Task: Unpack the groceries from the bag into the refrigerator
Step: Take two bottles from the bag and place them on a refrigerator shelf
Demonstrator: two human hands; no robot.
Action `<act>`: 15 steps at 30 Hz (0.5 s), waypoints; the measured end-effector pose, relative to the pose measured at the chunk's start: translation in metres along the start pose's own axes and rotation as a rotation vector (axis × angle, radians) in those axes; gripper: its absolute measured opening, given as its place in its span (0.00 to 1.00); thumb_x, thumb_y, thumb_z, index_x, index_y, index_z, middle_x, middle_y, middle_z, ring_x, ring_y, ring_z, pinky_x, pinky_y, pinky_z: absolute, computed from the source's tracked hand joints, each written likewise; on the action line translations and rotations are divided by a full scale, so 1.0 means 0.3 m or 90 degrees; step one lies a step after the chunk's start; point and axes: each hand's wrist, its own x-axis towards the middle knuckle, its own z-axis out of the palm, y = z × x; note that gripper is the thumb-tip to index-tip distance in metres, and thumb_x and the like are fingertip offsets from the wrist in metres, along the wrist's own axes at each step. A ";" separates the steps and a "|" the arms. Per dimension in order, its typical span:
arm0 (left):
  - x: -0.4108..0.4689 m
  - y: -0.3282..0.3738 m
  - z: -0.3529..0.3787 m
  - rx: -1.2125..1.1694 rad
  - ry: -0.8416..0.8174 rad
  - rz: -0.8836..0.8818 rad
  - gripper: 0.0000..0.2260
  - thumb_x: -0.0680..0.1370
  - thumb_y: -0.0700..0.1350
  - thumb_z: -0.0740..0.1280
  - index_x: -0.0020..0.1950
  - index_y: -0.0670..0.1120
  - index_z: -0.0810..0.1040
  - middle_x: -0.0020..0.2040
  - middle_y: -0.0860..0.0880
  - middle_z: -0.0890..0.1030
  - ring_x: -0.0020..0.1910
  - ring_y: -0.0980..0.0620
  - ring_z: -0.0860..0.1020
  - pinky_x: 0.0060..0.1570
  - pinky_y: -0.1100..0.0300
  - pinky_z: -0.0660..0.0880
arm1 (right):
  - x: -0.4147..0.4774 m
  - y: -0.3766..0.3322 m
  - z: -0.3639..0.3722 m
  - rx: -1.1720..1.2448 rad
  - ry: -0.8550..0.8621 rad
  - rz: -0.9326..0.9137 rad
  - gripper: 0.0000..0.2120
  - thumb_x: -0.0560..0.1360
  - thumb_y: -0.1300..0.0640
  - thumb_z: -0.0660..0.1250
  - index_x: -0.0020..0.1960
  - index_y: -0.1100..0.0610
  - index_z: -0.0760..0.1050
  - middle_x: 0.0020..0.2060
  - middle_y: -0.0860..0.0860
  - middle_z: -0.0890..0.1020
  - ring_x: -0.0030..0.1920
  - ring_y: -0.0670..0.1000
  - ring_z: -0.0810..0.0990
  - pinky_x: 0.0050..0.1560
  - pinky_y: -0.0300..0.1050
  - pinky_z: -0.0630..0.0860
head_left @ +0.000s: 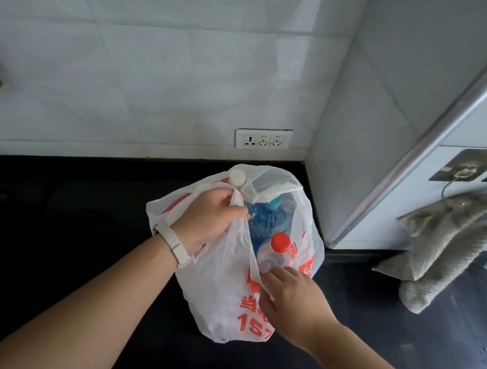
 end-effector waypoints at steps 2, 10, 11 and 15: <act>-0.011 0.015 -0.020 -0.008 0.032 0.047 0.04 0.77 0.44 0.69 0.49 0.50 0.82 0.44 0.52 0.84 0.44 0.56 0.83 0.44 0.58 0.82 | -0.003 -0.004 0.003 0.002 0.024 0.013 0.09 0.79 0.50 0.62 0.54 0.51 0.78 0.42 0.46 0.81 0.40 0.48 0.78 0.47 0.43 0.79; -0.088 -0.020 -0.110 -0.081 0.196 0.141 0.08 0.79 0.42 0.67 0.52 0.55 0.78 0.42 0.49 0.84 0.41 0.54 0.83 0.41 0.60 0.79 | -0.003 -0.041 0.009 0.026 0.087 0.039 0.13 0.79 0.46 0.59 0.58 0.49 0.78 0.47 0.44 0.82 0.46 0.46 0.80 0.52 0.43 0.77; -0.102 -0.038 -0.121 -0.062 0.227 0.138 0.05 0.79 0.43 0.67 0.52 0.53 0.79 0.41 0.48 0.83 0.41 0.52 0.82 0.40 0.58 0.78 | -0.007 -0.047 0.012 0.025 0.094 0.040 0.14 0.79 0.46 0.58 0.59 0.49 0.78 0.48 0.44 0.82 0.46 0.47 0.80 0.53 0.43 0.77; -0.149 -0.187 -0.157 0.078 0.296 0.129 0.04 0.80 0.44 0.66 0.44 0.49 0.75 0.35 0.48 0.78 0.32 0.51 0.78 0.31 0.58 0.76 | -0.025 -0.056 0.044 0.013 0.095 0.055 0.14 0.80 0.47 0.60 0.62 0.48 0.77 0.51 0.44 0.83 0.50 0.48 0.81 0.56 0.44 0.77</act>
